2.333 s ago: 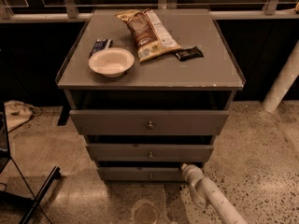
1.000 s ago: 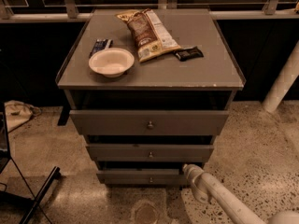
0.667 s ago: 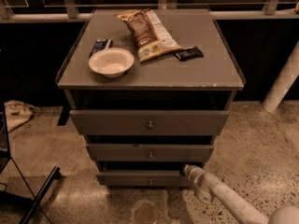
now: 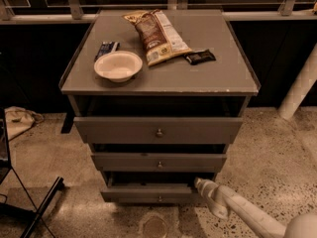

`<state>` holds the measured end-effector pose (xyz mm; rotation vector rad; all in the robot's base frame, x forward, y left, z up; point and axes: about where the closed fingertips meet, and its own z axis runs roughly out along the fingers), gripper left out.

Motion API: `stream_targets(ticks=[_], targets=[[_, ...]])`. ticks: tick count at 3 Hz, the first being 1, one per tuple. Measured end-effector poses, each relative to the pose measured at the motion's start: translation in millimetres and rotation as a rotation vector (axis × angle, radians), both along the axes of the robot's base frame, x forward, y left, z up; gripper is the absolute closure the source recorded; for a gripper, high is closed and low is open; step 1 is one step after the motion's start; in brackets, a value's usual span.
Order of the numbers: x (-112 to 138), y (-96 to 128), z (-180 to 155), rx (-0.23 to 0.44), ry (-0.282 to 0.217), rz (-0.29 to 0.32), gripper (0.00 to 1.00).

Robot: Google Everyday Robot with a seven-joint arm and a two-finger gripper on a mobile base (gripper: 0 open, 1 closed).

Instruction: Open bottom drawer

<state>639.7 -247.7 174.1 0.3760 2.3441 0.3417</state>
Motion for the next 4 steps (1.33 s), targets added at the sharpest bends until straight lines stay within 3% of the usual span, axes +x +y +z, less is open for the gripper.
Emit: stream_targets(ticks=[4], targets=[[-91.6,3.8,-11.1,0.11,0.262,0.097,1.0]])
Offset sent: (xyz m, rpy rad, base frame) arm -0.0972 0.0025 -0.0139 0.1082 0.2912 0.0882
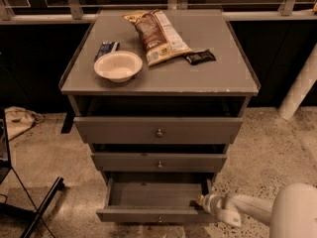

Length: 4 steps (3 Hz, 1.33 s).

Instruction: Open bottom drawer

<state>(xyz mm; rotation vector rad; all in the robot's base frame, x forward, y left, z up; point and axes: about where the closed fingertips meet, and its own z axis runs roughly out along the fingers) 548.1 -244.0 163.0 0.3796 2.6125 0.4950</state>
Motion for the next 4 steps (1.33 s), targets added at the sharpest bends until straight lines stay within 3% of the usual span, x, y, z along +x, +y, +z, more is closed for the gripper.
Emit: stream_targets(ticks=[2,4], targets=[[-31.9,-4.8,4.9,0.053,0.04,-0.003,1.0],[-56.3,-13.2,7.2,0.139,-0.019,-0.089,1.0]])
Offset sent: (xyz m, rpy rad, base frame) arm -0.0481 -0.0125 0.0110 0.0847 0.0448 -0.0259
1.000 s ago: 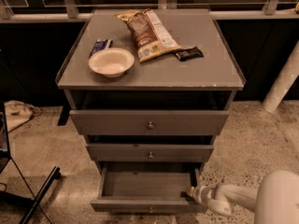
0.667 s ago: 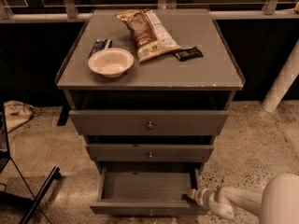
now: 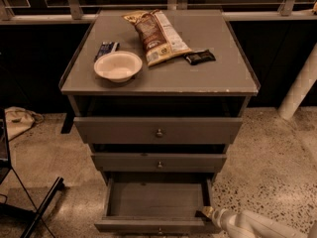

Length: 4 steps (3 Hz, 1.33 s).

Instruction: Open bottom drawer

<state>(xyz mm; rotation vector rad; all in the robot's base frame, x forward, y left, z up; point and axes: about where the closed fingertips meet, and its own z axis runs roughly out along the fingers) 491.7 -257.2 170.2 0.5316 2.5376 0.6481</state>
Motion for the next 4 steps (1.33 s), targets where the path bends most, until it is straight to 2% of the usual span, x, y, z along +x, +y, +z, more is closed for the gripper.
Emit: stream_targets(ticks=[1,4], targets=[[-0.1,0.2,-0.1,0.0,0.0,0.0,1.0],[-13.1,16.1,-11.1,0.032,0.052,0.018,1.0]])
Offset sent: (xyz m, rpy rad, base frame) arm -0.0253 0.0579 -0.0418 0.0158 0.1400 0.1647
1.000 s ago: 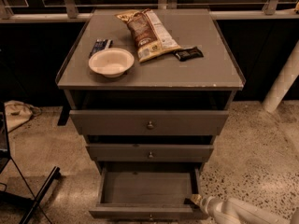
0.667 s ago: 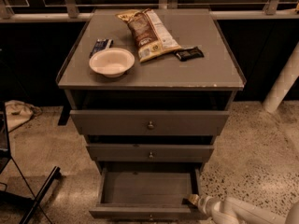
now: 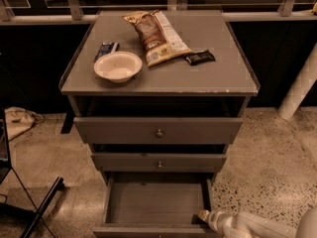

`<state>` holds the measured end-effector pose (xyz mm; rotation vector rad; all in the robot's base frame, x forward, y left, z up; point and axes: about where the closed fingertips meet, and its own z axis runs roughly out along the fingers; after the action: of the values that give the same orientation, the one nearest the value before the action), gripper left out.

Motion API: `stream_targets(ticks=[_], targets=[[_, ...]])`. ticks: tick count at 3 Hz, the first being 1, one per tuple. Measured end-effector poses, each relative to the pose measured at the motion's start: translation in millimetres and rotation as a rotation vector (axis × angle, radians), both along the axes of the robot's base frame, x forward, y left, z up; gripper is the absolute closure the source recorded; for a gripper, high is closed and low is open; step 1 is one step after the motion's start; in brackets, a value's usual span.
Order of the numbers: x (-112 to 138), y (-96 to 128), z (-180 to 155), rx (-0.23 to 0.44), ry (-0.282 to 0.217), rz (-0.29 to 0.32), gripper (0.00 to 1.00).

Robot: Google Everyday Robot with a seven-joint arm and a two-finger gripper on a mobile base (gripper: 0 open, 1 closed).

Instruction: Open bottom drawer

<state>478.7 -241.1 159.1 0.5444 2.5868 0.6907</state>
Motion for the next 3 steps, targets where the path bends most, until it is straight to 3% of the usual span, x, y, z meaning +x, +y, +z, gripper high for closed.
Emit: stream_targets(ticks=[1,2,3], targets=[[-12.7,9.9,-13.8,0.028,0.038,0.018,1.0],[-16.7,18.7,-7.0,0.076,-0.016,0.049,1.0],[-20.6,29.8,19.2,0.096,-0.112,0.091,1.0]])
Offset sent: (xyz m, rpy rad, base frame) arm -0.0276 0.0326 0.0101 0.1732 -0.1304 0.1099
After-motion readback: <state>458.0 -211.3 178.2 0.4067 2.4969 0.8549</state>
